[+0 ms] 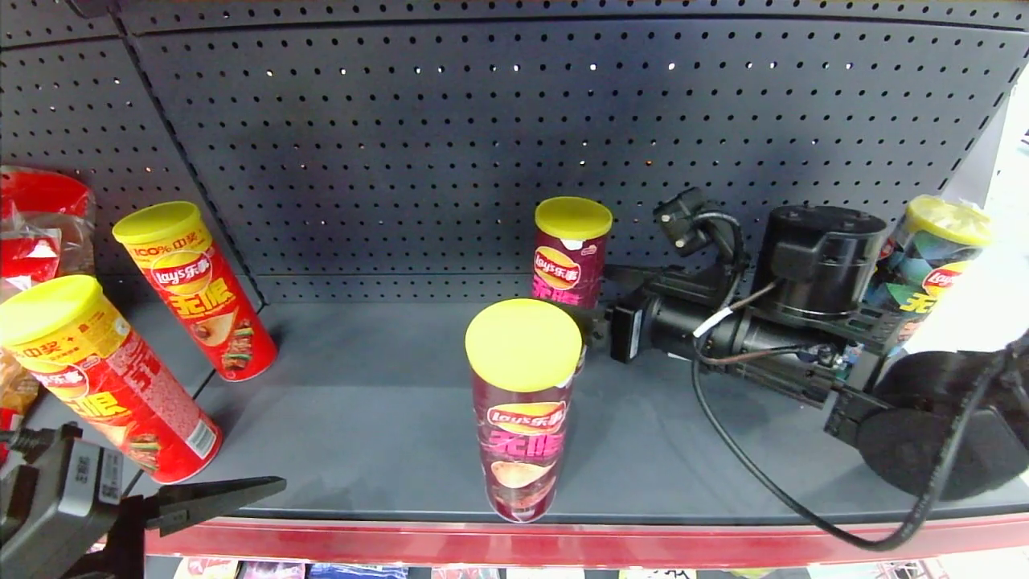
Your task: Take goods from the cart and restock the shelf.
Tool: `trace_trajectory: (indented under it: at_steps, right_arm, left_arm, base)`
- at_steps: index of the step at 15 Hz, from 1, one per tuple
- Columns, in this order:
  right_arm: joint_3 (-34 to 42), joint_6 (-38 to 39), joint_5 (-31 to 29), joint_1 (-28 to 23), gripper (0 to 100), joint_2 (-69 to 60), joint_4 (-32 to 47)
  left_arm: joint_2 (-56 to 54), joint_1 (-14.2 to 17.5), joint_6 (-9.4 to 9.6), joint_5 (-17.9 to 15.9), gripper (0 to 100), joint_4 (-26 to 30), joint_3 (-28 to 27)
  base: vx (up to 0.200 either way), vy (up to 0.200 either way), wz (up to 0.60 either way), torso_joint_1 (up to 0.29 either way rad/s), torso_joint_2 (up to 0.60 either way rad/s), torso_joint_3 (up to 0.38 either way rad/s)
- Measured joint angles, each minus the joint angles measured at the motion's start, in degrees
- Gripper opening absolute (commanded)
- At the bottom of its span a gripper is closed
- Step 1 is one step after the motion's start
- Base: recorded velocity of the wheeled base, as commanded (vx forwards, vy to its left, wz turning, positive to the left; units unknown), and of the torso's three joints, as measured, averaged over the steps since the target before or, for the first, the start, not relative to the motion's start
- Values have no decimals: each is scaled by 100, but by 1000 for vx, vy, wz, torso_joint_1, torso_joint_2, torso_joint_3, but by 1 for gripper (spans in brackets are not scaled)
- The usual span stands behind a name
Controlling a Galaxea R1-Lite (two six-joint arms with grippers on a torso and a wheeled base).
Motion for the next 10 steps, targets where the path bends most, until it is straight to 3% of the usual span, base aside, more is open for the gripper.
trace_trajectory:
  at_steps: [10]
  right_arm:
    - [2547,-50,-389,85,100,-2315,74]
  left_arm:
    - [942,-10,22,230,100,-49,-254]
  base:
    - [0,0,0,0,0,0]
